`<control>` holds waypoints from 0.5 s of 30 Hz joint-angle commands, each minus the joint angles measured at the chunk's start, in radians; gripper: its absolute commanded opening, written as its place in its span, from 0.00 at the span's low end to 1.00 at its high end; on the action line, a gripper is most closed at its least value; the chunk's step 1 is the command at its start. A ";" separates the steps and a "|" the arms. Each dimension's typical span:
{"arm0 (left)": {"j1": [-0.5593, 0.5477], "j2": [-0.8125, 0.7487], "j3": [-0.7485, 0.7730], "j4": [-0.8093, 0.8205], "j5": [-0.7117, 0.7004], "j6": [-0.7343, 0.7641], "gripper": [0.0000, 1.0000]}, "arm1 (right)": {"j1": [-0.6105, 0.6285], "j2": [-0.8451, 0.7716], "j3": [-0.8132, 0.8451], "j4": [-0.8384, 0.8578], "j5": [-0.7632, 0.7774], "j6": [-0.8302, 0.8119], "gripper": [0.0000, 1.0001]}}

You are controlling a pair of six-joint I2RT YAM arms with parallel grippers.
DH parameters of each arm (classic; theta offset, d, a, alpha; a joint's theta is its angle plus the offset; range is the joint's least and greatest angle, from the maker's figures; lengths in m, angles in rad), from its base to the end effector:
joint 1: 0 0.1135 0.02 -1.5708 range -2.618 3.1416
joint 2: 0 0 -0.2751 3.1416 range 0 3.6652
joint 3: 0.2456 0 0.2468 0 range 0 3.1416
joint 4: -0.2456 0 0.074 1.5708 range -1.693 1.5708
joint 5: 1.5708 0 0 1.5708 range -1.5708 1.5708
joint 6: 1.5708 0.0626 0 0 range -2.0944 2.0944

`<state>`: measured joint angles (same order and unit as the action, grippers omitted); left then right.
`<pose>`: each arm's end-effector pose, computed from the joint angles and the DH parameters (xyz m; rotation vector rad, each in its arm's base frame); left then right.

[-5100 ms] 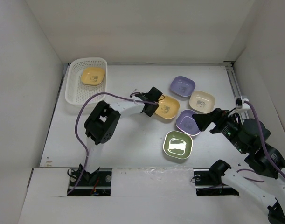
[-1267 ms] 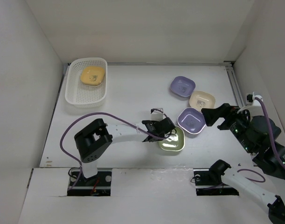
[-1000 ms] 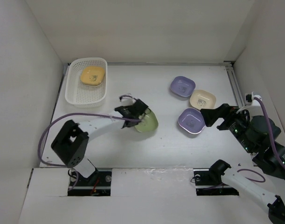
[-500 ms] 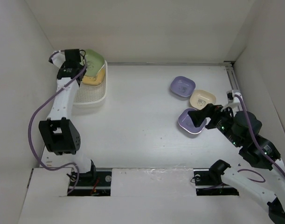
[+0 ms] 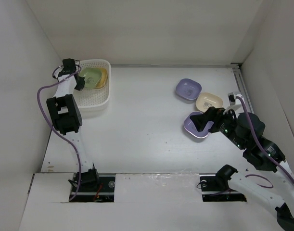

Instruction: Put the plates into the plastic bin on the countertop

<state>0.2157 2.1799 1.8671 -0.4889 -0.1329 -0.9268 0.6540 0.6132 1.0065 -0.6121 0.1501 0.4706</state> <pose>0.5045 0.1190 0.2248 -1.3353 1.9595 -0.1861 0.1055 0.0691 0.3895 -0.0578 1.8367 0.6677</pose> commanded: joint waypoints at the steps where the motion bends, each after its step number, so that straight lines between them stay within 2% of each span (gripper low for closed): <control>1: -0.004 -0.060 -0.020 0.064 0.073 -0.041 0.00 | -0.005 0.014 0.007 0.064 0.011 -0.016 1.00; 11: -0.033 -0.071 -0.028 0.102 0.104 -0.075 0.01 | -0.005 0.014 -0.002 0.064 0.011 -0.016 1.00; 12: -0.033 -0.071 -0.014 0.089 0.104 -0.089 0.05 | -0.005 0.014 -0.002 0.064 0.011 -0.016 1.00; 15: -0.044 -0.060 -0.005 0.088 0.104 -0.089 0.27 | -0.005 0.014 -0.002 0.064 0.022 -0.016 1.00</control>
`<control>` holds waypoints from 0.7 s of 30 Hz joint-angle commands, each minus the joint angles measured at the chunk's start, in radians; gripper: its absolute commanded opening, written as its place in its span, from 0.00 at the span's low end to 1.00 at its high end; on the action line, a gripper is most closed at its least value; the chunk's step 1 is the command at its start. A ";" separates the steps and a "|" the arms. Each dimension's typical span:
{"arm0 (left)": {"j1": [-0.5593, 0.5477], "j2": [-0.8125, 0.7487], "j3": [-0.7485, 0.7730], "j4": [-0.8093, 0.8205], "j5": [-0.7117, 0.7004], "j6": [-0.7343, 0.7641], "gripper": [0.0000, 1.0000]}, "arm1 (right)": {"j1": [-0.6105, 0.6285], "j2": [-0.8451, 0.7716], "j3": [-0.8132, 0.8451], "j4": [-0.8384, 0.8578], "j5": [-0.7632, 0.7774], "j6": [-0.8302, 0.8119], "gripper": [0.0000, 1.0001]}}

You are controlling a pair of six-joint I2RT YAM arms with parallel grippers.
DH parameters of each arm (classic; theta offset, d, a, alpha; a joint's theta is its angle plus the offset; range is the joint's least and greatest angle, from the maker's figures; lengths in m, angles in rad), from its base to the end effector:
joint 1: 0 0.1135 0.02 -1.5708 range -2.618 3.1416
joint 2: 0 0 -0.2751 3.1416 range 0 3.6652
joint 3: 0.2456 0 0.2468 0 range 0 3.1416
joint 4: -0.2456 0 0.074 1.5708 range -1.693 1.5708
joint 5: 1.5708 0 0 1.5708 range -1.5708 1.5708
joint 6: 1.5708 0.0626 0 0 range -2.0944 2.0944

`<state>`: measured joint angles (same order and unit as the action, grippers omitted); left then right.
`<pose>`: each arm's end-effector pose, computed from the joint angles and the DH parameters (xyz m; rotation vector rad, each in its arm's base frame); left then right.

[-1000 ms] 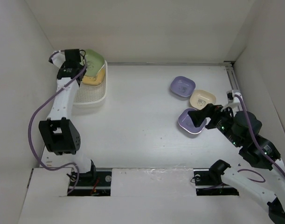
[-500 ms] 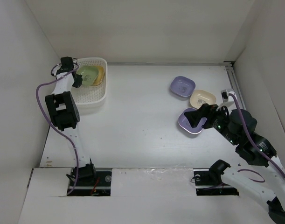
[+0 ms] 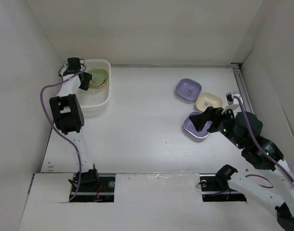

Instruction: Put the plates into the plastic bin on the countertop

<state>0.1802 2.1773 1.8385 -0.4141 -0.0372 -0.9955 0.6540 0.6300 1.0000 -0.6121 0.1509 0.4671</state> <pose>0.5133 0.0959 0.2232 -1.3200 1.9464 -0.3639 0.1098 0.0723 0.3855 -0.0638 1.8587 0.6541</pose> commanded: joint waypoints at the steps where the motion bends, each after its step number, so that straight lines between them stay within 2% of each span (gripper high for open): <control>1: -0.018 -0.057 0.024 0.014 0.008 -0.020 0.45 | -0.005 -0.003 0.005 0.064 0.021 -0.022 1.00; 3: -0.018 -0.086 0.012 0.000 0.008 -0.020 0.64 | -0.005 -0.003 0.005 0.054 0.021 -0.022 1.00; 4: -0.018 -0.109 -0.007 0.000 0.008 -0.029 0.78 | -0.005 -0.003 0.005 0.054 0.021 -0.022 1.00; 6: -0.018 -0.212 -0.079 0.014 -0.012 -0.019 0.82 | -0.005 -0.003 0.005 0.054 0.030 -0.022 1.00; 7: -0.027 -0.253 -0.105 0.023 -0.030 -0.019 0.93 | -0.005 -0.003 0.005 0.054 0.030 -0.022 1.00; 8: -0.027 -0.299 -0.135 0.046 -0.055 -0.008 1.00 | -0.005 -0.003 0.005 0.054 0.030 -0.022 1.00; 9: -0.047 -0.389 -0.201 0.073 -0.065 0.029 1.00 | -0.005 -0.003 0.015 0.054 0.030 -0.022 1.00; 12: -0.166 -0.496 -0.278 0.175 -0.084 0.131 1.00 | -0.005 0.008 0.035 0.043 0.065 -0.031 1.00; 14: -0.342 -0.539 -0.309 0.188 -0.096 0.234 1.00 | -0.005 0.019 0.066 0.029 0.091 -0.031 1.00; 15: -0.411 -0.539 -0.321 0.199 -0.107 0.265 1.00 | -0.005 0.019 0.080 0.000 0.125 -0.031 1.00; 16: -0.546 -0.530 -0.331 0.213 -0.107 0.290 1.00 | -0.005 0.019 0.113 -0.017 0.154 -0.031 1.00; 20: -0.744 -0.421 -0.341 0.270 -0.001 0.363 1.00 | -0.005 0.010 0.250 -0.173 0.295 0.045 1.00; 21: -0.824 -0.398 -0.328 0.279 0.009 0.363 1.00 | -0.005 0.019 0.274 -0.205 0.318 0.070 1.00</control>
<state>-0.5606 1.6897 1.5497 -0.1364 -0.0822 -0.7227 0.6540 0.6628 1.1614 -0.7376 0.3340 0.4805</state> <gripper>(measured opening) 0.993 0.999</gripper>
